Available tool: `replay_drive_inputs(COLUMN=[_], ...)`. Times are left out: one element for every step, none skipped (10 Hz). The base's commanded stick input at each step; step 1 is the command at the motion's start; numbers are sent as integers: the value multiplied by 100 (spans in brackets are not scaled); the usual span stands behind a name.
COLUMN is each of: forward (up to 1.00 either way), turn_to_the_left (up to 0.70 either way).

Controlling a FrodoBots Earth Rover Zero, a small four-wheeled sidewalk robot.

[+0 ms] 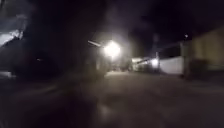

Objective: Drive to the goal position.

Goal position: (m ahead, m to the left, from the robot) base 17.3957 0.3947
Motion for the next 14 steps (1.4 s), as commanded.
replay_drive_inputs(forward=[70, 70, 70, 70, 70, 70, 70, 70, 70, 70, 70, 70, 70, 70], turn_to_the_left=[-2, -19, -35, -33, -14, 0, 0, 0, 0, 0, -2, -18, -34, -35])
